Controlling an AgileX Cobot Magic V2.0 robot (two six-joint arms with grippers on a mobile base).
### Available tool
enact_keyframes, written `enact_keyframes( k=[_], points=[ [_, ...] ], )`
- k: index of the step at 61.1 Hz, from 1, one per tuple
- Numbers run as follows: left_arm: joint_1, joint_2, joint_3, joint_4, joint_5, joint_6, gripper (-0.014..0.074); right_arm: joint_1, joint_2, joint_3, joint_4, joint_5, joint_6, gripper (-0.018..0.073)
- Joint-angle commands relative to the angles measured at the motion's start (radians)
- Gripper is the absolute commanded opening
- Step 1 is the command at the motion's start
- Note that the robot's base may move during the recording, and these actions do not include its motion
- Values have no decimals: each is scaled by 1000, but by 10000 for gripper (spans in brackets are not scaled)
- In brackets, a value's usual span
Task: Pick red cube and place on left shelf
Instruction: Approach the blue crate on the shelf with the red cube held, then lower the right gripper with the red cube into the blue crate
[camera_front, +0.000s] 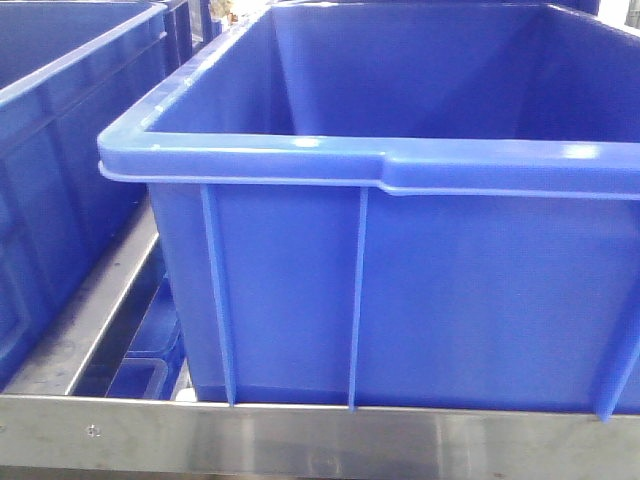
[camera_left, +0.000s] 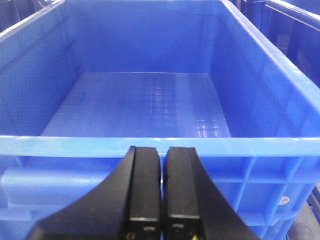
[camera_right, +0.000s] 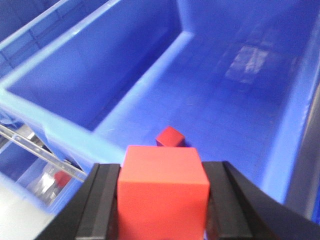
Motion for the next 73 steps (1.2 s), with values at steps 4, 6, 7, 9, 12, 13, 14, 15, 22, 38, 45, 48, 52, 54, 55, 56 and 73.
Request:
enact_keyframes(
  k=[4,6,7,9,12,13,14,15,22,38,45,48,52,54,55,56,73],
  points=[
    [-4,-15,23,-4,-88,-1,102,-3,243,-189,1,-77,-27,150],
    [-4,-15,23,-4,-88,-1,102,-3,293,-219,1,-75,-31,150],
    [-4,-15,23,-4,-88,-1,102,-3,318,-234,1,-74,-31,150],
    [-4,-15,23,-4,-88,-1,102,-3,380,-270,1,-71,-31,150],
    [-4,-15,23,-4,-88,-1,102,-3,468,-322,1,-63,-31,150],
    [-4,-15,23,-4,-88,-1,102,-3,492,-337,1,-58,-31,150],
    [-4,-15,23,-4,-88,-1,102,-3,526,-361,1,-55,-31,150],
    [-4,-15,23,-4,-88,-1,102,-3,564,-375,1,-49,-31,150],
    [-4,-15,23,-4,-88,-1,102,-3,789,-516,1,-10,-31,150],
    [-4,-15,23,-4,-88,-1,102,-2,1202,-755,1,61,-31,150],
    [-4,-15,23,-4,-88,-1,102,-1,1372,-866,1,108,-31,150],
    [-4,-15,23,-4,-88,-1,102,-1,1433,-909,1,128,-31,150],
    [-4,-15,23,-4,-88,-1,102,-1,1505,-964,1,159,-31,150],
    [-4,-15,23,-4,-88,-1,102,-1,1529,-984,1,173,-31,150],
    [-4,-15,23,-4,-88,-1,102,-1,1540,-994,1,179,-31,150],
    [-4,-15,23,-4,-88,-1,102,-1,1550,-1002,1,184,-31,150],
    [-4,-15,23,-4,-88,-1,102,-1,1608,-1053,1,202,-31,169]
  ],
)
